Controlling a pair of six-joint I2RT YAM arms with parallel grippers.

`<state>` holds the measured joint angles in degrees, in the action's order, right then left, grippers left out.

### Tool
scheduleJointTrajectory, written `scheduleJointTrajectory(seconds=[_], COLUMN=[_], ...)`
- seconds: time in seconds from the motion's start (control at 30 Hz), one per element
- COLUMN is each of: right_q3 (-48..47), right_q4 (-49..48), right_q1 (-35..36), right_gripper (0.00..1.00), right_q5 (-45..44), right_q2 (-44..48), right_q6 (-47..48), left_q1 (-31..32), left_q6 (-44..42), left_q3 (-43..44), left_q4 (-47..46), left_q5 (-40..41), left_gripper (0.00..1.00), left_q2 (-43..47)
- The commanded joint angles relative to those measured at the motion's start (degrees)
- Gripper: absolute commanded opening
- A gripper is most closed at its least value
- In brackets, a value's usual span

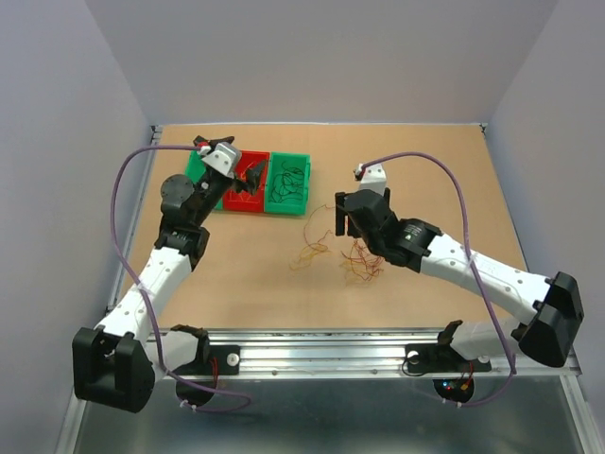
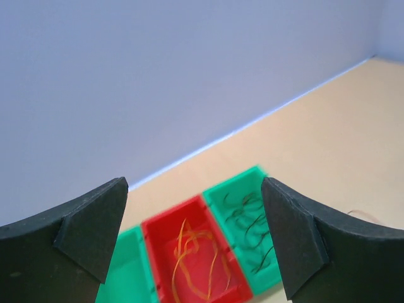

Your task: Untangle the cables

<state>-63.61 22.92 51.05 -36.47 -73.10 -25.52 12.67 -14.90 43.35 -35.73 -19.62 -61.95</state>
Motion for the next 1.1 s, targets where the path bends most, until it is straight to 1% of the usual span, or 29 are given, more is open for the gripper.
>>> scheduleJointTrajectory(seconds=[0.0, 0.07, 0.13, 0.17, 0.2, 0.23, 0.3, 0.33, 0.37, 0.47, 0.53, 0.6, 0.63, 0.73, 0.8, 0.87, 0.93, 0.97, 1.0, 1.07], right_q3=[3.7, 4.5, 5.1, 5.1, 5.0, 4.8, 4.2, 3.0, 2.4, 2.0, 2.1, 2.4, 2.5, 3.1, 3.9, 5.0, 6.2, 7.9, 8.9, 11.1], right_q4=[5.9, 6.1, 6.2, 6.2, 6.3, 6.6, 8.0, 10.7, 12.1, 13.0, 13.0, 13.0, 13.0, 12.0, 10.1, 7.1, 4.3, 1.1, -0.3, -3.7], right_q1=[-0.1, -0.1, -0.1, -0.1, -0.1, -0.1, -0.1, -0.1, -0.1, -0.1, -0.2, -0.1, -0.1, -0.1, -0.1, -0.1, 0.0, 0.0, 0.0, 0.0], right_gripper=[0.73, 0.70, 0.67, 0.65, 0.62, 0.55, 0.48, 0.42, 0.39, 0.37, 0.28, 0.02, 0.00, 0.00, 0.00, 0.00, 0.01, 0.00, 0.01, 0.01], right_q5=[0.3, 1.4, 2.5, 2.7, 2.5, 2.2, -0.3, -1.6, -2.5, -1.6, 0.3, -0.5, -1.0, -0.8, 1.7, 4.2, 10.6, 13.2, 18.1, 22.6], right_q2=[-2.2, -3.6, -5.6, -6.5, -7.4, -9.0, -10.8, -12.9, -13.6, -14.2, -13.5, -11.6, -10.7, -6.4, -3.7, 0.8, 4.2, 8.4, 10.2, 15.1], right_q6=[-0.8, -0.6, -0.4, -0.3, -0.3, -0.3, -0.7, -1.9, -2.3, -2.3, -2.2, -2.3, -2.4, -2.0, -0.4, 1.9, 3.6, 4.4, 5.6, 6.6], left_q1=[5.9, 8.9, 12.8, 13.9, 14.5, 15.3, 15.9, 16.0, 16.1, 17.2, 17.5, 17.4, 17.4, 17.5, 17.6, 17.7, 17.7, 17.8, 18.0, 18.3], left_q6=[4.5, 3.2, 1.5, 1.1, 0.6, -1.8, -3.8, -4.9, -5.4, -6.0, -5.8, -5.9, -6.2, -6.5, -6.6, -6.8, -7.1, -7.3, -7.5, -7.8], left_q3=[3.1, 4.7, 4.2, 3.8, 3.1, 1.4, -0.3, -1.9, -2.6, -2.8, -1.9, -1.5, -1.6, -1.8, -1.5, -1.3, -0.9, -0.8, -0.6, -0.4], left_q4=[-5.4, -4.8, -4.9, -4.8, -5.1, -5.2, -5.1, -5.3, -5.3, -4.5, -4.3, -4.1, -4.2, -4.1, -4.2, -3.9, -3.8, -3.7, -3.5, -3.2], left_q5=[-14.5, -12.4, -9.0, -7.9, -7.4, -7.3, -6.2, -5.9, -6.1, -5.4, -4.6, -3.9, -3.8, -4.5, -6.0, -6.4, -7.0, -7.4, -7.6, -8.0], left_gripper=[0.98, 0.95, 0.93, 0.92, 0.92, 0.92, 0.91, 0.92, 0.92, 0.91, 0.91, 0.90, 0.90, 0.90, 0.90, 0.90, 0.90, 0.90, 0.90, 0.90], left_q2=[-2.0, -4.7, -7.2, -8.0, -8.6, -9.7, -10.4, -10.8, -11.3, -13.4, -14.7, -15.3, -15.4, -15.6, -16.4, -17.1, -17.7, -18.4, -18.6, -18.8])
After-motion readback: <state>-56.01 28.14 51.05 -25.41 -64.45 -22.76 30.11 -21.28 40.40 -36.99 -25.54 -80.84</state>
